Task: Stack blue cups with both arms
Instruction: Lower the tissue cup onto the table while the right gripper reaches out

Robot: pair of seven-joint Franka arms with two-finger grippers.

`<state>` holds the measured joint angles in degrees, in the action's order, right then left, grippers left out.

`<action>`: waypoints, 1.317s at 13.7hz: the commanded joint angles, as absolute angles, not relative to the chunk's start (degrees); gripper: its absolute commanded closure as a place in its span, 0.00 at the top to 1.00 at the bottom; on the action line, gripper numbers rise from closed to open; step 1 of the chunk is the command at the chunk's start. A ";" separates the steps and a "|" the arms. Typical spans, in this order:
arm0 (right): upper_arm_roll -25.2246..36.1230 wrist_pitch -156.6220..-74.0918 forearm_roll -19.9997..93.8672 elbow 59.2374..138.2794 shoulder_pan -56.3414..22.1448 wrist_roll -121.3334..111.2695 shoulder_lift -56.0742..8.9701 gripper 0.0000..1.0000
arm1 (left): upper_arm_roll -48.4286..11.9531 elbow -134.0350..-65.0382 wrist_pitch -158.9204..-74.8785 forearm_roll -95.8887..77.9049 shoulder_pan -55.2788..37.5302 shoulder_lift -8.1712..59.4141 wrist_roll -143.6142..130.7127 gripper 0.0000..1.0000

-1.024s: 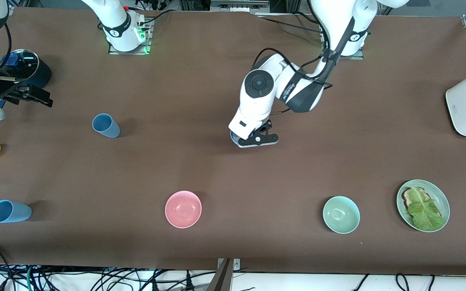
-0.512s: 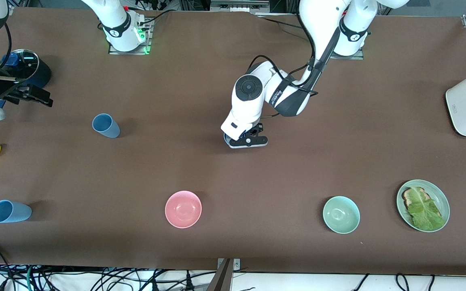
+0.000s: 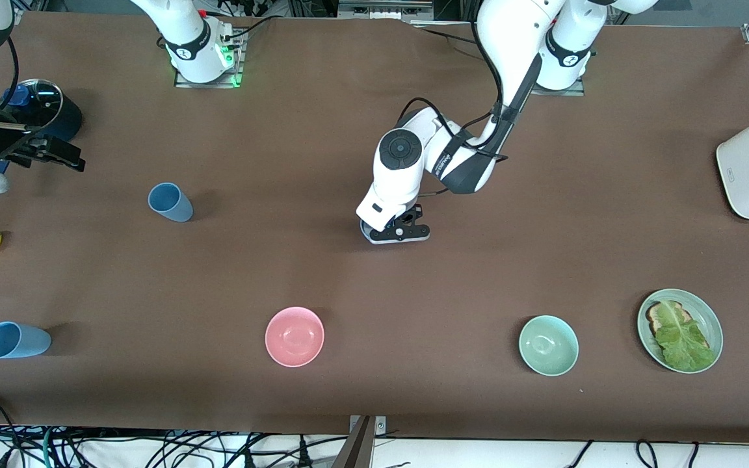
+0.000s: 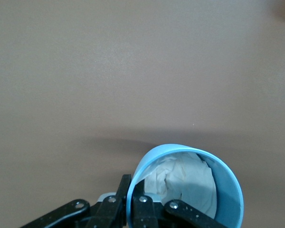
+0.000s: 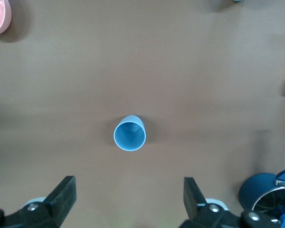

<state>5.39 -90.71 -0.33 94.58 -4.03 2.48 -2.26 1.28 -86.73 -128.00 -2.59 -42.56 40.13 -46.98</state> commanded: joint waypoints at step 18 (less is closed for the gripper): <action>5.62 -90.69 -0.96 98.69 -4.04 2.20 -2.55 1.00 | 2.20 -87.79 -128.67 0.17 -43.24 37.90 -45.79 1.00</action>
<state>5.53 -89.18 -0.39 96.29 -4.03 2.48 -2.81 1.54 -86.45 -129.17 -1.80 -42.59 40.21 -46.78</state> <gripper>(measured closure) 0.000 0.132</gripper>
